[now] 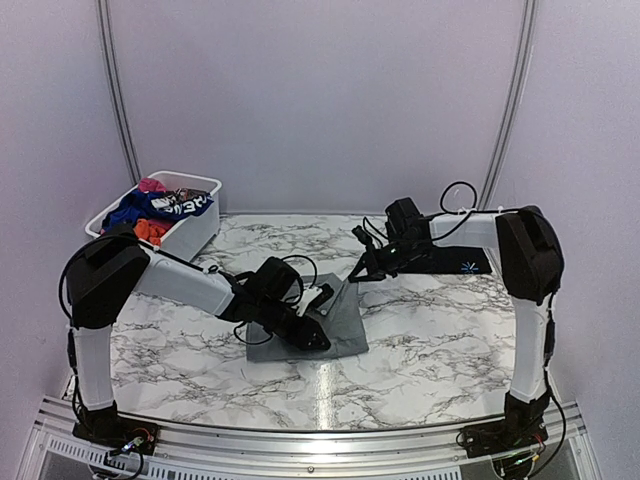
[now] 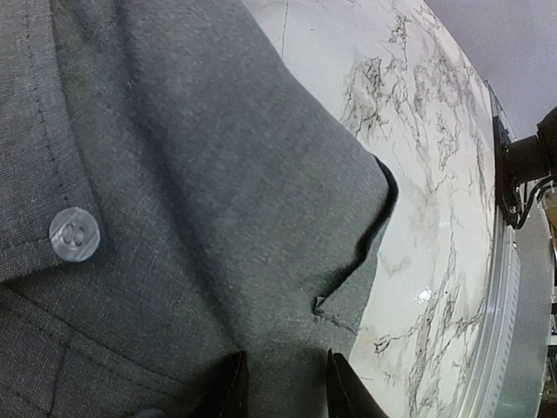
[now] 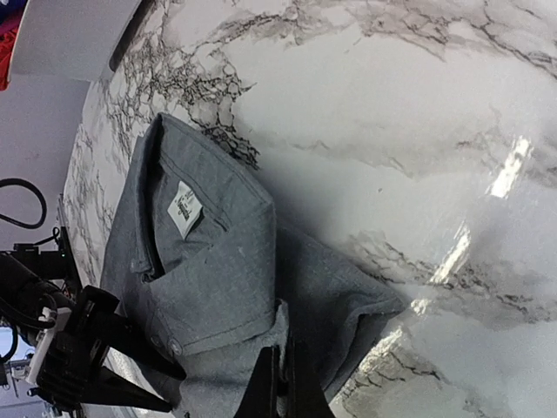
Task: Fold and stack the mixed laundry pile
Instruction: Adjust the square-folded shirt at the center of the board, then pick up the square-folded shirt from the center of the board.
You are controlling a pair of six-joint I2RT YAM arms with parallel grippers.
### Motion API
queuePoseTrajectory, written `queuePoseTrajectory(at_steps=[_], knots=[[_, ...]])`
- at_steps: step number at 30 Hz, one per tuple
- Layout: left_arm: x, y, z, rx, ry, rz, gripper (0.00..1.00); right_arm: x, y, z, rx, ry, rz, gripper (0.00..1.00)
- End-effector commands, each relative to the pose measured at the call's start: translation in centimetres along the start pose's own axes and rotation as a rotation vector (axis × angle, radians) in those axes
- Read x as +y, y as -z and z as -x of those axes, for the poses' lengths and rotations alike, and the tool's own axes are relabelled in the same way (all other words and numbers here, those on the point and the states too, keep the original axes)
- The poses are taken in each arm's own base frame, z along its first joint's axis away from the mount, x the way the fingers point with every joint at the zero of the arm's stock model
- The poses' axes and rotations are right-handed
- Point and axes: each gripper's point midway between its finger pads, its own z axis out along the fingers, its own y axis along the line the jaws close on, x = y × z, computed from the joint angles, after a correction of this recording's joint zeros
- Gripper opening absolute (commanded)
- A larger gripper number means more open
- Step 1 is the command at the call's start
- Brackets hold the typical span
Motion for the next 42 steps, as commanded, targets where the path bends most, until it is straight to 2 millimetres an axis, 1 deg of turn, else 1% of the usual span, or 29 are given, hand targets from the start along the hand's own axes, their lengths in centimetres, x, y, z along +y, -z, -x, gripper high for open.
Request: queuePoseTrajectory(at_steps=[1,4,5,6,8,10,11,12,14,16,18,20,22,24,26,27,29,32,35,37,40,42], knots=[[2.0,-1.4,-5.2,0.133,0.039,0.008,0.32,-1.6,-0.2,1.9,-0.024,0.001,0.022,0.00],[2.3,-1.0,-4.8,0.121,0.036,0.023,0.34,-3.5,-2.3,0.6,0.007,-0.034,0.036,0.00],[2.2,-0.7,-4.3,0.107,0.027,0.029,0.37,-4.2,-3.0,0.1,0.017,-0.046,0.033,0.00],[1.9,-0.3,-3.6,0.090,0.017,0.034,0.41,-4.8,-3.5,-0.3,0.024,-0.053,0.031,0.03],[1.4,0.7,-1.7,0.045,-0.001,0.051,0.49,-5.3,-4.1,-0.6,0.022,-0.064,0.028,0.16],[0.8,1.8,0.2,0.002,-0.019,0.076,0.55,-5.1,-3.7,-0.1,0.004,-0.062,0.026,0.26],[0.4,2.5,1.2,-0.023,-0.029,0.091,0.57,-4.6,-2.9,0.6,-0.016,-0.055,0.028,0.30],[0.2,3.2,2.3,-0.053,-0.040,0.115,0.59,-3.9,-2.0,1.4,-0.040,-0.043,0.029,0.37],[-0.5,4.6,4.4,-0.117,-0.082,0.161,0.63,-2.4,0.6,3.4,-0.103,-0.022,0.026,0.46],[-0.7,5.5,5.0,-0.125,-0.137,0.237,0.64,-0.8,3.5,5.1,-0.164,0.004,0.023,0.49],[-1.2,5.9,5.6,-0.128,-0.219,0.298,0.64,0.6,6.5,6.2,-0.212,0.029,0.012,0.51],[-1.9,5.7,5.8,-0.121,-0.303,0.327,0.63,1.4,8.6,6.3,-0.231,0.038,0.001,0.52],[-2.6,5.2,5.8,-0.101,-0.393,0.335,0.60,1.7,10.0,5.6,-0.231,0.031,-0.018,0.52],[-3.3,4.4,5.7,-0.079,-0.479,0.342,0.57,1.9,10.7,4.3,-0.219,0.020,-0.022,0.52],[-4.1,3.3,5.4,-0.053,-0.568,0.343,0.53,1.9,10.9,2.6,-0.206,-0.007,-0.023,0.52],[-4.5,2.8,5.3,-0.045,-0.598,0.337,0.51,1.5,10.7,1.1,-0.191,-0.034,-0.027,0.52],[-4.7,1.8,5.1,-0.028,-0.639,0.335,0.49,1.2,10.8,-0.7,-0.187,-0.072,-0.024,0.51],[-4.8,0.2,5.5,-0.015,-0.677,0.334,0.48,1.2,10.8,-3.2,-0.190,-0.117,-0.011,0.51],[-4.5,-1.7,5.4,0.005,-0.687,0.324,0.47,0.8,10.5,-5.3,-0.183,-0.154,-0.008,0.51],[-3.8,-3.0,5.0,0.025,-0.683,0.326,0.47,0.6,10.5,-6.4,-0.177,-0.174,-0.011,0.51],[-2.6,-4.9,3.6,0.072,-0.689,0.316,0.47,0.4,10.6,-7.6,-0.173,-0.202,-0.019,0.51],[-1.9,-5.6,2.7,0.101,-0.691,0.314,0.47,0.2,10.4,-8.5,-0.163,-0.224,-0.017,0.51]])
